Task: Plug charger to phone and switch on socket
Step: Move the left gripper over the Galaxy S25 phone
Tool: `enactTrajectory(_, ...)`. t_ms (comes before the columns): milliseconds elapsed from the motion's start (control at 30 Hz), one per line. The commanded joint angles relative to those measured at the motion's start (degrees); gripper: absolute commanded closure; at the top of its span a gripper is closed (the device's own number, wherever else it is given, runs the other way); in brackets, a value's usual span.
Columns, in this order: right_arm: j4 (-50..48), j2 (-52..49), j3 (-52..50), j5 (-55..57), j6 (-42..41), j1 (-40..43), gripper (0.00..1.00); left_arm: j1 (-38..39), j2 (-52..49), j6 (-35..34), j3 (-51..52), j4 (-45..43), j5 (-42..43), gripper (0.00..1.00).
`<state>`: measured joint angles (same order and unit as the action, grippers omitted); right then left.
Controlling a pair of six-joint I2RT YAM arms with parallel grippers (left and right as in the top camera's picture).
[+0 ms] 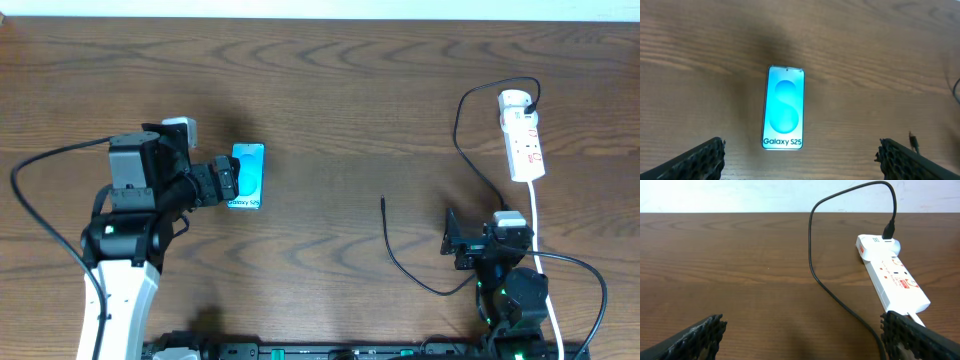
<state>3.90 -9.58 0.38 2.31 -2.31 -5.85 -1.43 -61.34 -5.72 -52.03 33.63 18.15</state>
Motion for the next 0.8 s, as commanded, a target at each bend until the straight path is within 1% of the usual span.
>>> enactTrajectory(0,0.22,0.33,-0.07,-0.09,0.68,0.33,0.01,-0.09,-1.7,-0.68,-1.03,-0.02,1.36,0.02)
enactTrajectory(200,0.24,0.33,-0.07,-0.11,0.68,0.33,0.01,-0.09,-2.29,-0.74,-1.11,-0.02,1.33,0.02)
enactTrajectory(333,0.22,0.33,-0.07,-0.09,0.68,0.33,0.01,-0.09,-3.65,-0.48,-2.95,2.97,1.16,0.02)
enactTrajectory(533,0.24,0.33,-0.07,-0.09,0.68,0.33,0.01,-0.09,-10.75,-0.5,-12.7,12.31,-5.53,0.02)
enactTrajectory(633,0.22,0.33,-0.07,-0.09,0.66,0.33,0.01,-0.09,-14.91,-0.52,-18.86,16.09,-6.05,0.02)
enactTrajectory(767,0.24,0.33,-0.07,-0.11,0.68,0.33,0.01,-0.09,-18.18,-0.92,-23.65,17.38,-6.03,0.02)
